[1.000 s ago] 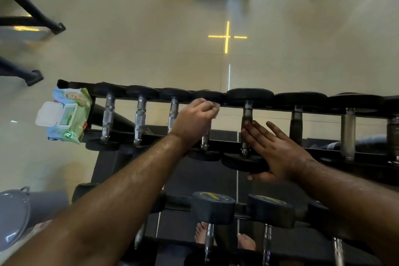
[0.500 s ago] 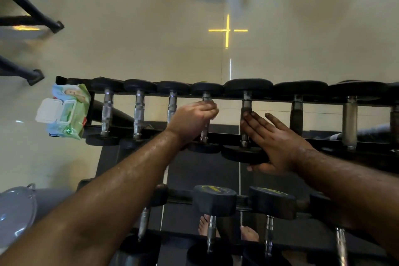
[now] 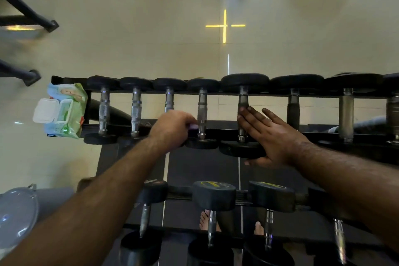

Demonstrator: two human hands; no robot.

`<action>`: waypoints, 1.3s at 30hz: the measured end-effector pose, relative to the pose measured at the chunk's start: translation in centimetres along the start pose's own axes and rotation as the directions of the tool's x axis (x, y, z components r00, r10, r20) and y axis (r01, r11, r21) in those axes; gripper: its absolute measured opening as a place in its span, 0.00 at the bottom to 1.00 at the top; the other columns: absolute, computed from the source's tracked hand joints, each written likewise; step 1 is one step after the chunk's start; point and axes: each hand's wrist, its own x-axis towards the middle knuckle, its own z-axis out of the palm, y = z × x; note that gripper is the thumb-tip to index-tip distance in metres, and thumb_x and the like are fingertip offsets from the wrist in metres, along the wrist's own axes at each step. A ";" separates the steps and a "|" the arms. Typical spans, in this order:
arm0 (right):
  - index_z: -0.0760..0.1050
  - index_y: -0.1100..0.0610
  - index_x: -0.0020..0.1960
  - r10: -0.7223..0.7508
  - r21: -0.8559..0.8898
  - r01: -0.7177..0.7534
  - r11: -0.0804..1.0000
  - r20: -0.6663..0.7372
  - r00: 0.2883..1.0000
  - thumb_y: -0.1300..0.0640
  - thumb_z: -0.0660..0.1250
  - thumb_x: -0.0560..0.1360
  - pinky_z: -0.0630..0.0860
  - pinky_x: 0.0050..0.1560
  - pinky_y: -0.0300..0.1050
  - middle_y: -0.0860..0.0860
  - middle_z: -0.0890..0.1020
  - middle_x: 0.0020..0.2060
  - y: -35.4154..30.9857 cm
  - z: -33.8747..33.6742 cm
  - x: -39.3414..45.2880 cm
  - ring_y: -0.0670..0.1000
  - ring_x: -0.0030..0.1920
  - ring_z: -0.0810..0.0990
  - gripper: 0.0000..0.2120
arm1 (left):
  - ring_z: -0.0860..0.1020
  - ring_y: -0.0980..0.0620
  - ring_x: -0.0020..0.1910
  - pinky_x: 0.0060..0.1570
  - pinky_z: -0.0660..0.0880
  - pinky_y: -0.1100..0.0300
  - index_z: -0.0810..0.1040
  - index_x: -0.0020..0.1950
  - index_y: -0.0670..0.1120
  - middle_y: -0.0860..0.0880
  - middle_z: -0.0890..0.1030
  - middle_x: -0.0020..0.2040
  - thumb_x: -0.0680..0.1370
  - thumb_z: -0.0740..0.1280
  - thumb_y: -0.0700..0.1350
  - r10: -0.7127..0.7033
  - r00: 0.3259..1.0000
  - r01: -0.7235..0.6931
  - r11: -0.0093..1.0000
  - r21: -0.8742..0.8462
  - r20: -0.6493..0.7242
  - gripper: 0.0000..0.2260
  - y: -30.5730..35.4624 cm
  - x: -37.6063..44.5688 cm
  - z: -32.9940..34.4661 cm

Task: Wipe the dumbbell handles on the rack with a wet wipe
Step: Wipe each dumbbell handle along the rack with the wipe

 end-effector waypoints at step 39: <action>0.39 0.56 0.88 0.009 0.006 -0.009 1.000 0.043 0.999 0.15 0.48 0.73 0.47 0.85 0.62 0.56 0.38 0.86 0.0 -0.4 0.2 0.58 0.86 0.40 0.59 | 0.85 0.50 0.50 0.59 0.81 0.53 0.87 0.61 0.47 0.48 0.88 0.52 0.79 0.75 0.46 0.045 0.975 -0.063 0.995 -0.076 -0.220 0.11 1.1 0.0 2.0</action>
